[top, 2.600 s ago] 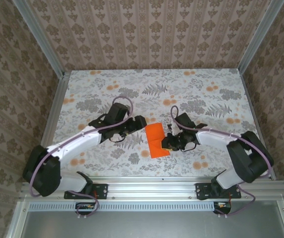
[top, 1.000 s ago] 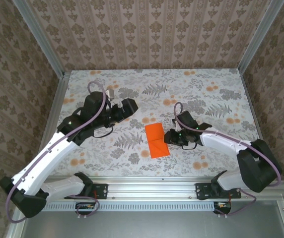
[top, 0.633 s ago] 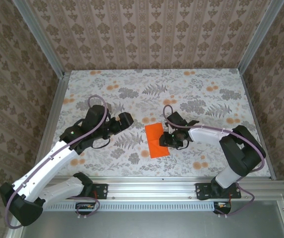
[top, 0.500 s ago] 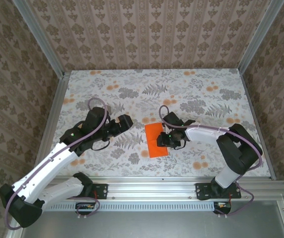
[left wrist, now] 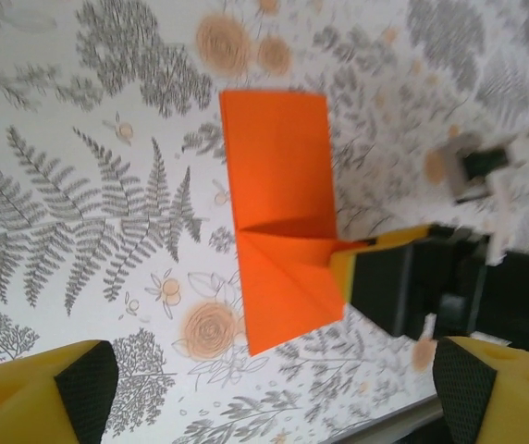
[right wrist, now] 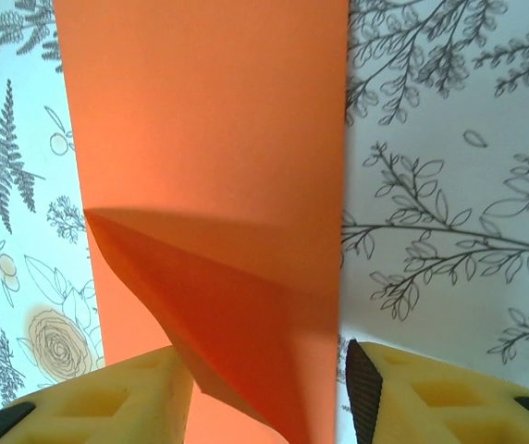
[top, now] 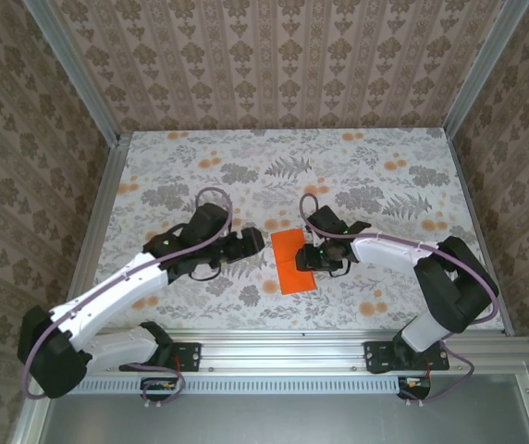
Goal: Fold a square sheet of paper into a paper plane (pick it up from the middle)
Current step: Turn over the paper at the center of the table.
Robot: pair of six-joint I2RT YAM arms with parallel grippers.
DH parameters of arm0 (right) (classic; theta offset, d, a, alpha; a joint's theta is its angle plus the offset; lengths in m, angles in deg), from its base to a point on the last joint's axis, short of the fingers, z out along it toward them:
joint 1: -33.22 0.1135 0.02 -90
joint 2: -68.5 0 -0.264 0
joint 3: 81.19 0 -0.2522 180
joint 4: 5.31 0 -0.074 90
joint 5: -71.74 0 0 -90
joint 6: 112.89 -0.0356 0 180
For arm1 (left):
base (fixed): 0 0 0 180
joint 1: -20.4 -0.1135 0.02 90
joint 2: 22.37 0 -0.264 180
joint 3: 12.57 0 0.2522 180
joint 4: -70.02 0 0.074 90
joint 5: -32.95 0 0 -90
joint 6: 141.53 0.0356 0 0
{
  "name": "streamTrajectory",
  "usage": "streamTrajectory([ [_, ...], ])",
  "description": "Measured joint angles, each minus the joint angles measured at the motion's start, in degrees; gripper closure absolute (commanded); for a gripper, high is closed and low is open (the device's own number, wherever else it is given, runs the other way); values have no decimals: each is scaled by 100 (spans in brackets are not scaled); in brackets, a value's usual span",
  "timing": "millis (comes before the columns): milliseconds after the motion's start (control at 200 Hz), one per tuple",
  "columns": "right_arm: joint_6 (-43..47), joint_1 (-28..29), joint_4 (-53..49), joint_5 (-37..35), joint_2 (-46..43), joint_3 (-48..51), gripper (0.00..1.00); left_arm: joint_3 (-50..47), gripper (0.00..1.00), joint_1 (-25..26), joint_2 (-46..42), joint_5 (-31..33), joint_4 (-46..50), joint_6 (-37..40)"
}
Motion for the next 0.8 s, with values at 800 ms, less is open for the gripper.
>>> streamTrajectory([
  [800,-92,-361,833,885,160,439,54,-435,33,435,1298,-247,-1495,-243],
])
